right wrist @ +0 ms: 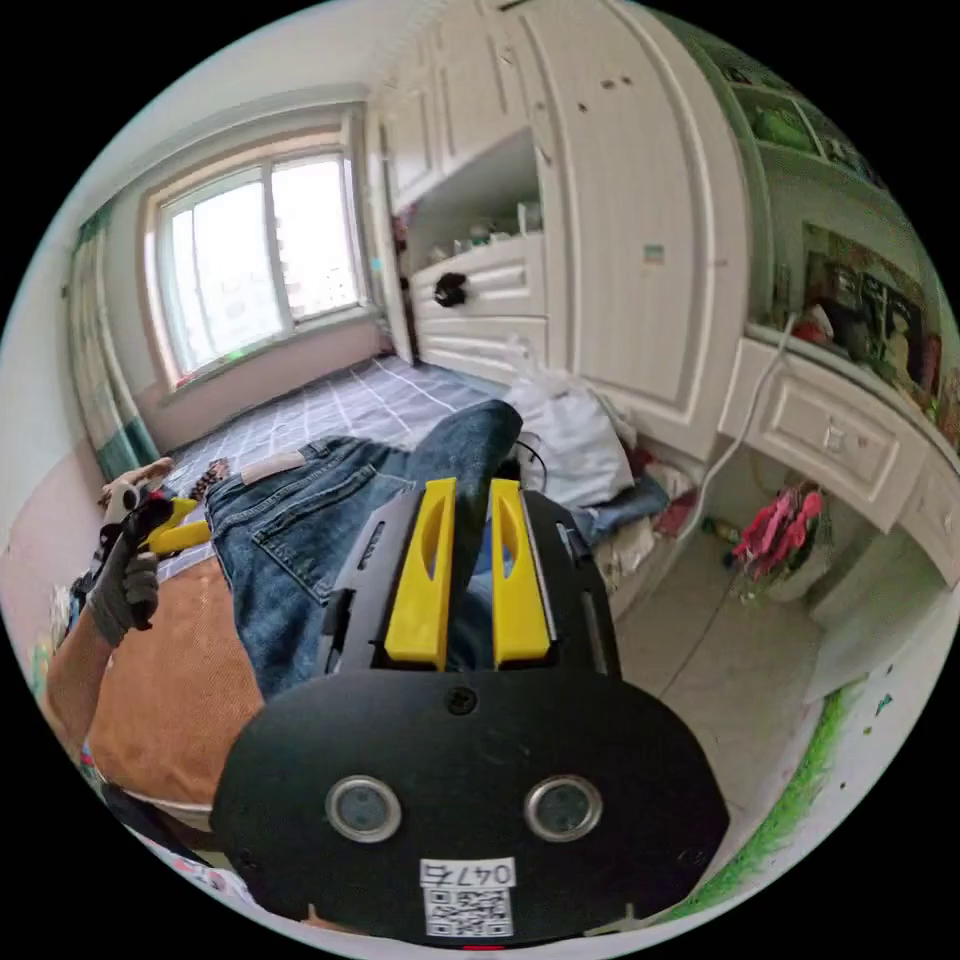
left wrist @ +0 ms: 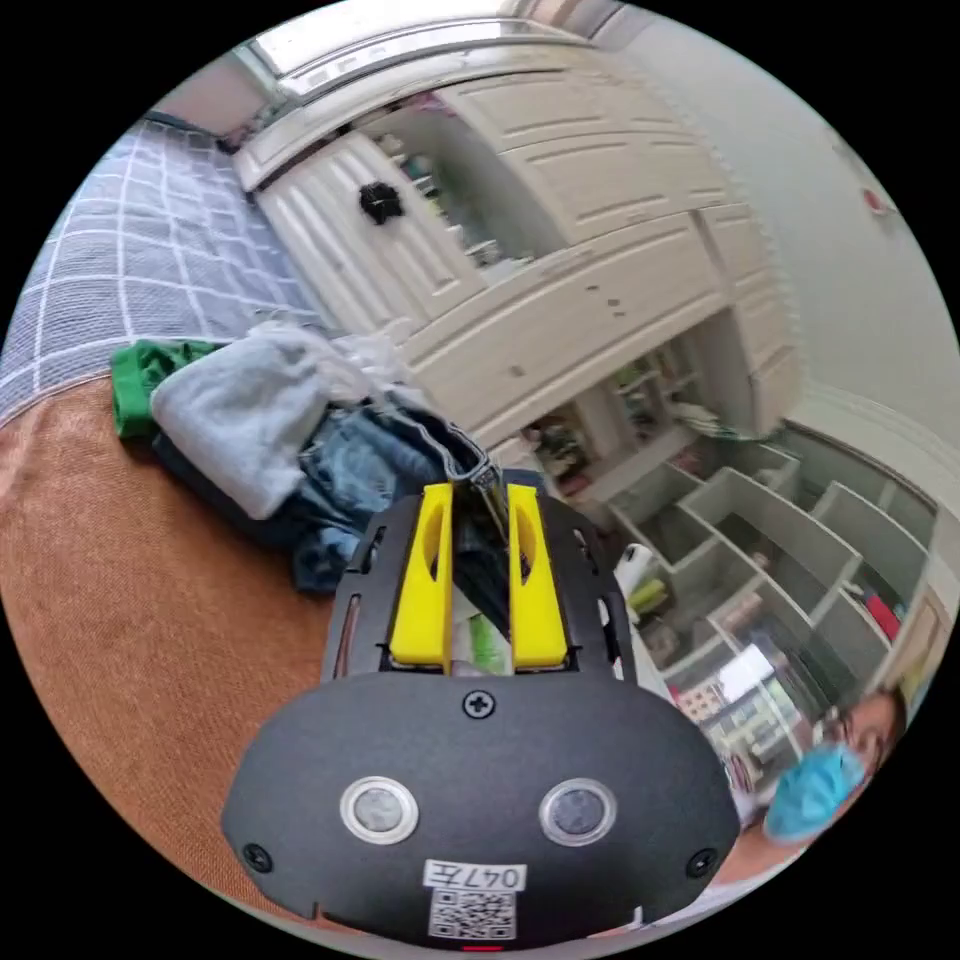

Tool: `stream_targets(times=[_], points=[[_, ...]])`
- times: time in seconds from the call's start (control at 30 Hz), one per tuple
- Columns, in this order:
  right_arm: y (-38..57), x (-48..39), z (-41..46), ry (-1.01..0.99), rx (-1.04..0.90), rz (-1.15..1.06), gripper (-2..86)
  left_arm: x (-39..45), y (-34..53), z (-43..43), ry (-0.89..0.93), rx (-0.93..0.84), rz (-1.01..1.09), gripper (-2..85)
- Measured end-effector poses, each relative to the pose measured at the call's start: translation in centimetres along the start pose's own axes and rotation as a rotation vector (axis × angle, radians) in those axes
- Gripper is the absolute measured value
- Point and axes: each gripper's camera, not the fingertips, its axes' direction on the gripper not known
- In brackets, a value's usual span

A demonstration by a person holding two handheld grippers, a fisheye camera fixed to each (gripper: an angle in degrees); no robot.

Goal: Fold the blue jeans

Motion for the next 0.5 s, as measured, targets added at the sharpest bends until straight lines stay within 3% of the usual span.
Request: stream_targets(times=[0.07,0.13,0.23,0.33,0.43,0.5], points=[[-0.4,5.0,3.6,0.031,-0.129,0.148,10.9,-1.4,1.2,1.9,0.000,-0.045,-0.054,15.1],[2.8,4.6,0.9,-0.099,0.025,0.171,9.5,-1.3,5.0,1.4,0.051,-0.067,0.001,15.5],[10.8,-2.7,-3.2,-0.261,0.106,0.030,5.0,-0.7,15.2,-3.9,-0.012,-0.145,0.123,11.9],[18.2,-13.5,-4.7,-0.393,0.066,-0.071,1.3,-0.4,27.3,-14.5,-0.155,-0.055,0.140,2.4],[18.7,-26.0,-5.3,-0.560,-0.019,-0.138,-0.1,3.0,37.0,-25.4,-0.455,0.068,0.162,-0.5],[16.6,-35.0,-6.4,-0.550,-0.042,-0.240,-0.4,8.2,43.7,-31.5,-0.760,0.142,0.252,-0.8]])
